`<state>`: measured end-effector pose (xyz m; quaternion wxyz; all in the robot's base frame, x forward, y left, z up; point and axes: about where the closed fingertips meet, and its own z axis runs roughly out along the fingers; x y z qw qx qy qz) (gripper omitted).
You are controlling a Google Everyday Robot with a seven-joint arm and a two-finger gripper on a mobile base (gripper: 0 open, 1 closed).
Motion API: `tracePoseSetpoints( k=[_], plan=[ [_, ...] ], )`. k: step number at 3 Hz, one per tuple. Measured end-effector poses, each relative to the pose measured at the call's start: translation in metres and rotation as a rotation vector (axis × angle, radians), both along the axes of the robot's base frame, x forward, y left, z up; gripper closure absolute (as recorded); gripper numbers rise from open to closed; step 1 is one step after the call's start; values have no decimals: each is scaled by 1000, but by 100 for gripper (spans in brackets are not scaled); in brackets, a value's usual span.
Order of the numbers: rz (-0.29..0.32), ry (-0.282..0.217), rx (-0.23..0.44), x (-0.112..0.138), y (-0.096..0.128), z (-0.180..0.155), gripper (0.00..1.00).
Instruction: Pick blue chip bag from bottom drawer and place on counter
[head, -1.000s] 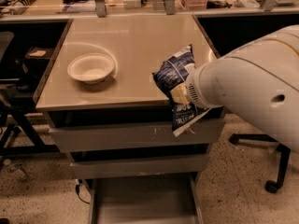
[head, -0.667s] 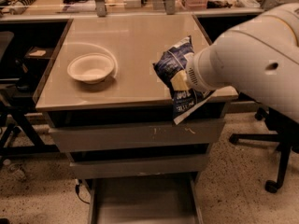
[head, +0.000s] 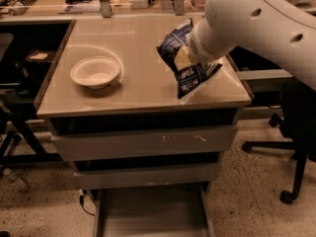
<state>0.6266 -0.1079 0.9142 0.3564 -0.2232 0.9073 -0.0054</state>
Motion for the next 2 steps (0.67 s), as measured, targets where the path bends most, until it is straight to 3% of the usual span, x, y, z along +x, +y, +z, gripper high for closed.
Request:
tracePoseSetpoints(
  k=[2],
  plan=[
    [87, 83, -72, 38, 26, -30, 100]
  ],
)
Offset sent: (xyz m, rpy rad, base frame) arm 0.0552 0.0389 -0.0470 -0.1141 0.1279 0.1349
